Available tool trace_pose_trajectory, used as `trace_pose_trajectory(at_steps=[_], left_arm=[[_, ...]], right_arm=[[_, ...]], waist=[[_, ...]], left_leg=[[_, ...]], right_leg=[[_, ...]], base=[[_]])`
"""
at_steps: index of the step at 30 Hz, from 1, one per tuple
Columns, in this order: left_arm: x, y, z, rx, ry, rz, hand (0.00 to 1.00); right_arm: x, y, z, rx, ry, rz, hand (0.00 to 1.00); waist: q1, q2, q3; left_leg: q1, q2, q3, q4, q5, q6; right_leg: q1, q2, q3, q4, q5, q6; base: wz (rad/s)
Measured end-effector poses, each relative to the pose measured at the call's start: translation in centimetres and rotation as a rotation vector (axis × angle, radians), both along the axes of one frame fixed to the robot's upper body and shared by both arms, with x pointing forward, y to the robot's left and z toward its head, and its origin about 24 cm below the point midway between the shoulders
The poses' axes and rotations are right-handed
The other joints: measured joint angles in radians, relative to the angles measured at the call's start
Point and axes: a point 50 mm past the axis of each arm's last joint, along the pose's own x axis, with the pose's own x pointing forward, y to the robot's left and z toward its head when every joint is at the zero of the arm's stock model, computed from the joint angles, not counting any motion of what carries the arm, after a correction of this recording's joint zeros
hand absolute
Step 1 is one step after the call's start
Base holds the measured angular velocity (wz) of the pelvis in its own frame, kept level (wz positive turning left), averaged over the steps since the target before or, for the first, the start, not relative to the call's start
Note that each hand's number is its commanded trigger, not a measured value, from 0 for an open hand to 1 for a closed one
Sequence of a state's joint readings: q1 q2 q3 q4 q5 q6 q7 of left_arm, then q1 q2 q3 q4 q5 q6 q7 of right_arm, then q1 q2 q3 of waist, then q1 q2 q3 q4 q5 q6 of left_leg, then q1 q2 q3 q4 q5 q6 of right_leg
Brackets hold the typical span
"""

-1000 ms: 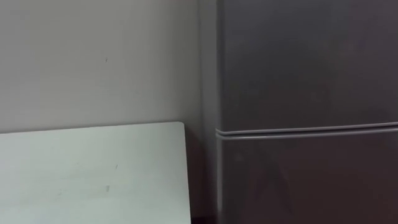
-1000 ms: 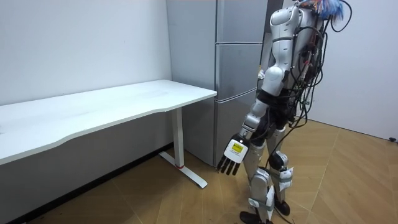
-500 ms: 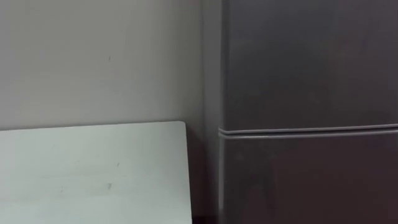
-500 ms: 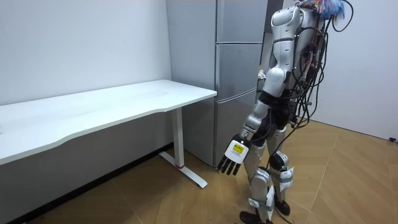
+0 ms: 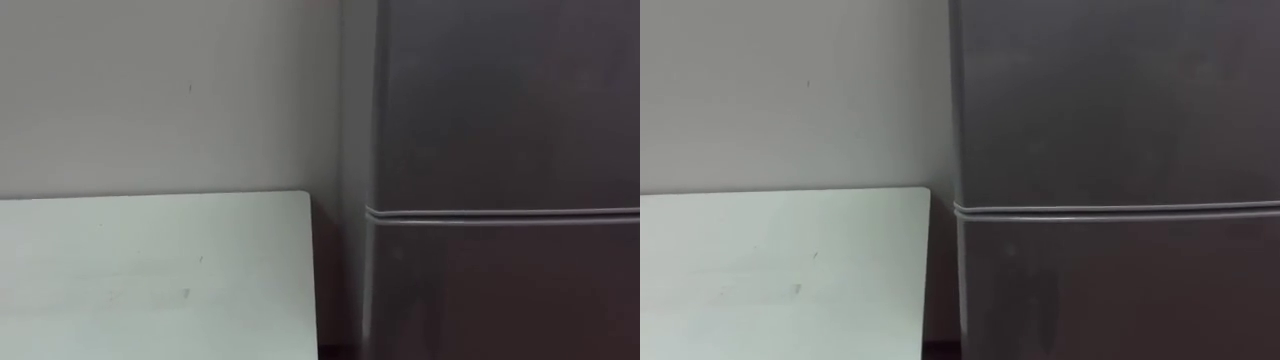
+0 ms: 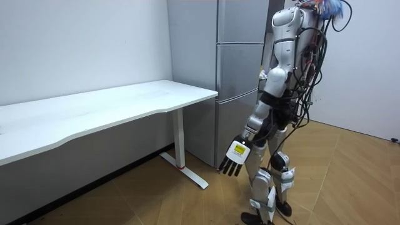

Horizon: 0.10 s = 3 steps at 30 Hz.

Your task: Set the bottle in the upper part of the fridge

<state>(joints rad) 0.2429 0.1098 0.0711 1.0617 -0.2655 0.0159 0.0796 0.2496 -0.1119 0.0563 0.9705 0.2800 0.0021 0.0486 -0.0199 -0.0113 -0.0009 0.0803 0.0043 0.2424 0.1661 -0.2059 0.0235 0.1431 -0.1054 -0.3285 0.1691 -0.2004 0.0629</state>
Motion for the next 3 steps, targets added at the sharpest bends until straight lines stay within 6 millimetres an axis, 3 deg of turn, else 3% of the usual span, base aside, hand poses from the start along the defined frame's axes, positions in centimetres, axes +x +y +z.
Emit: trace_pose_trajectory(at_steps=[3], left_arm=[[-0.02,0.00,0.00,0.001,0.002,-0.005,0.00]], right_arm=[[0.02,0.06,-0.05,0.010,0.002,0.004,0.00]], waist=[[-0.001,0.000,0.0002]], left_leg=[[0.000,0.000,0.000,0.000,0.000,0.000]], right_leg=[[0.001,0.000,0.000,0.001,0.001,-0.001]], base=[[0.00]])
